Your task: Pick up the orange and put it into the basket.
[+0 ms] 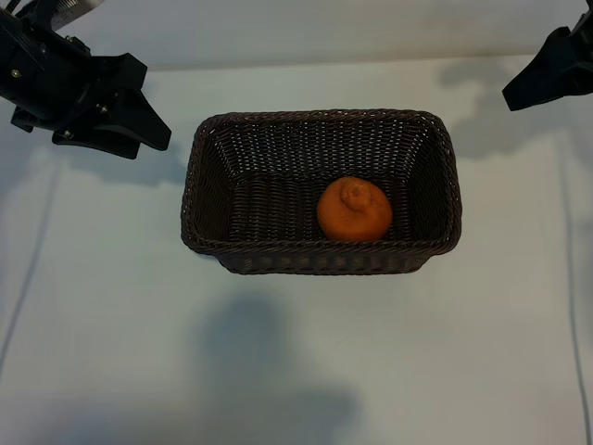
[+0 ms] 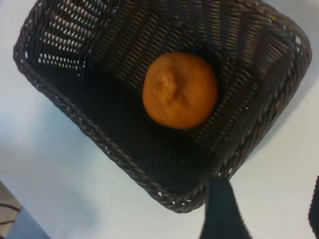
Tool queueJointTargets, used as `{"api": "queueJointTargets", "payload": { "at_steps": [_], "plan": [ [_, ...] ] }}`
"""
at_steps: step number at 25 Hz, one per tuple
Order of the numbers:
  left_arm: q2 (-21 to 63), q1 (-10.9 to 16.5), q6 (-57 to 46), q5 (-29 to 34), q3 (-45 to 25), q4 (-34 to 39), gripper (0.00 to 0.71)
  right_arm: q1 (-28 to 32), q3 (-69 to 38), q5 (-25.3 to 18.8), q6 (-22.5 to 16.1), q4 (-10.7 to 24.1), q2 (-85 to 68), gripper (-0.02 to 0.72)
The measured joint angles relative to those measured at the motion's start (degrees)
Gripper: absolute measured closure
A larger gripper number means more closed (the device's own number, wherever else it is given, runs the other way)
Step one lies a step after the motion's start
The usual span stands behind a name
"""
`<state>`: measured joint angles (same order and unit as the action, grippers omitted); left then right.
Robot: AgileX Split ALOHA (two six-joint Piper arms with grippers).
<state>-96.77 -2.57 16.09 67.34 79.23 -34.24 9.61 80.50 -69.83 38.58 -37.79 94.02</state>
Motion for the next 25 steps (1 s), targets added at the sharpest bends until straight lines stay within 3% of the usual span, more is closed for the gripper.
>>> {"api": "queueJointTargets", "payload": {
  "at_steps": [5, 25],
  "plan": [
    [0.0, 0.0, 0.0, 0.0, 0.0, 0.0, 0.238, 0.0, 0.0, 0.0, -1.9, 0.0, 0.0, 0.281],
    [0.0, 0.0, 0.0, 0.0, 0.0, 0.0, 0.238, 0.0, 0.0, 0.0, -2.0, 0.0, 0.0, 0.282]
  ]
}}
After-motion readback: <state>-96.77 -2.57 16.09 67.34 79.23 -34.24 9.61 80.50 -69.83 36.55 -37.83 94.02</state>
